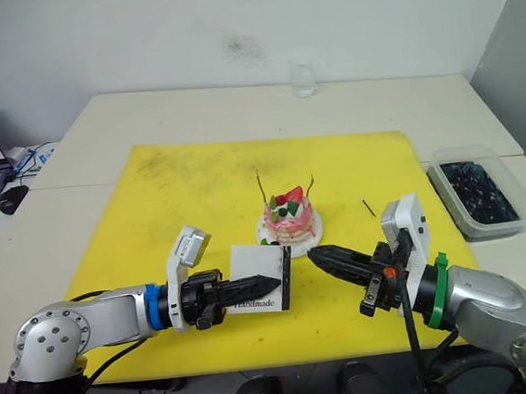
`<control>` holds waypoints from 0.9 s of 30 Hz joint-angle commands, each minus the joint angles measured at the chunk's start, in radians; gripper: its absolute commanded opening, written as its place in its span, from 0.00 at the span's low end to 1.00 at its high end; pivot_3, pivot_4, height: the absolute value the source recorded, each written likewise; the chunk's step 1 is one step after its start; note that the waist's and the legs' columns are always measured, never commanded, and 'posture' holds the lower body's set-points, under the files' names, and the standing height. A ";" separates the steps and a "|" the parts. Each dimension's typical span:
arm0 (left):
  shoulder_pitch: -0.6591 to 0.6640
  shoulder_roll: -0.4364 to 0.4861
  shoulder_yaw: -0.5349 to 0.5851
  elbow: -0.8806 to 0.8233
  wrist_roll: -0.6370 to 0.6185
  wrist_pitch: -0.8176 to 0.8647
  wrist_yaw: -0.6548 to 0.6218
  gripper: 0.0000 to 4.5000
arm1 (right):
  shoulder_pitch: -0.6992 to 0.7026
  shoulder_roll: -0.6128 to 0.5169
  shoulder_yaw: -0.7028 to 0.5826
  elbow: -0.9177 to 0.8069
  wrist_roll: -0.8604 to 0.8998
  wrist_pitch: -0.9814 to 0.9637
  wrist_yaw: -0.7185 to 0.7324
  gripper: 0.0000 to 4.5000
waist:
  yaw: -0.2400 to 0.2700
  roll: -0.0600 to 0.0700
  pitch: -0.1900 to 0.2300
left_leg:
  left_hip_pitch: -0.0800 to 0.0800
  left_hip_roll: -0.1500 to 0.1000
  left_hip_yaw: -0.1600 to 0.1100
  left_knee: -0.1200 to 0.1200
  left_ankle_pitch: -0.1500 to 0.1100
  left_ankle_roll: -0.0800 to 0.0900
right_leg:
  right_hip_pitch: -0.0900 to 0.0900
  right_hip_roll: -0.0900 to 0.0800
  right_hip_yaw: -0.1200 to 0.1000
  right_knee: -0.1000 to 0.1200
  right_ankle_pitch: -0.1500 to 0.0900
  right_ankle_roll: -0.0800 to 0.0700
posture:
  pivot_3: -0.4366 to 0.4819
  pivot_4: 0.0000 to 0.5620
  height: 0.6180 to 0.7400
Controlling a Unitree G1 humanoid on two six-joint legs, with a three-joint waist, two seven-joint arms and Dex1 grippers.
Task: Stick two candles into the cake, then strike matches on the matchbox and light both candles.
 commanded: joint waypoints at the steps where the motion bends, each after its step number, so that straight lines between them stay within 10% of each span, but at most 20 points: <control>1: -0.008 0.016 0.006 -0.013 -0.046 -0.004 0.007 0.00 | 0.016 -0.050 -0.002 -0.001 0.150 -0.075 -0.068 0.01 | 0.000 0.000 0.000 | 0.000 0.000 0.000 0.000 0.000 0.000 | 0.000 0.000 0.000 0.000 0.000 0.000 | 0.48 0.27 1.00; 27: 0.021 0.054 -0.019 -0.036 -0.083 -0.010 0.004 0.00 | 0.078 -0.251 0.135 -0.015 0.217 -0.208 -0.037 0.01 | 0.001 0.000 0.000 | 0.000 0.000 0.000 0.000 0.000 0.000 | 0.000 0.000 0.000 -0.001 0.000 0.000 | 0.48 0.27 1.00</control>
